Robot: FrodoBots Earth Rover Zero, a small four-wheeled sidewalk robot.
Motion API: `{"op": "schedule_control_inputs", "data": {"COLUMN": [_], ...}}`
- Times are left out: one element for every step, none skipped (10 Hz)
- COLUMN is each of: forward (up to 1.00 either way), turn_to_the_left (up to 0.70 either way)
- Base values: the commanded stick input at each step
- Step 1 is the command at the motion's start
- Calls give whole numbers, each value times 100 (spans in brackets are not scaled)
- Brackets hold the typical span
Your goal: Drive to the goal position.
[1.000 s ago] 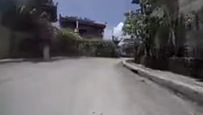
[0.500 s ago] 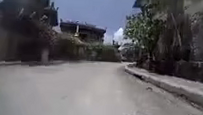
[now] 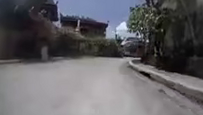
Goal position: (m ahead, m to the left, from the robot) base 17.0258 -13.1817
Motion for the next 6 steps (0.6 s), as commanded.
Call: {"op": "schedule_control_inputs", "data": {"forward": [85,85,85,85,85,85], "turn_to_the_left": [0,0,0,0,0,0]}}
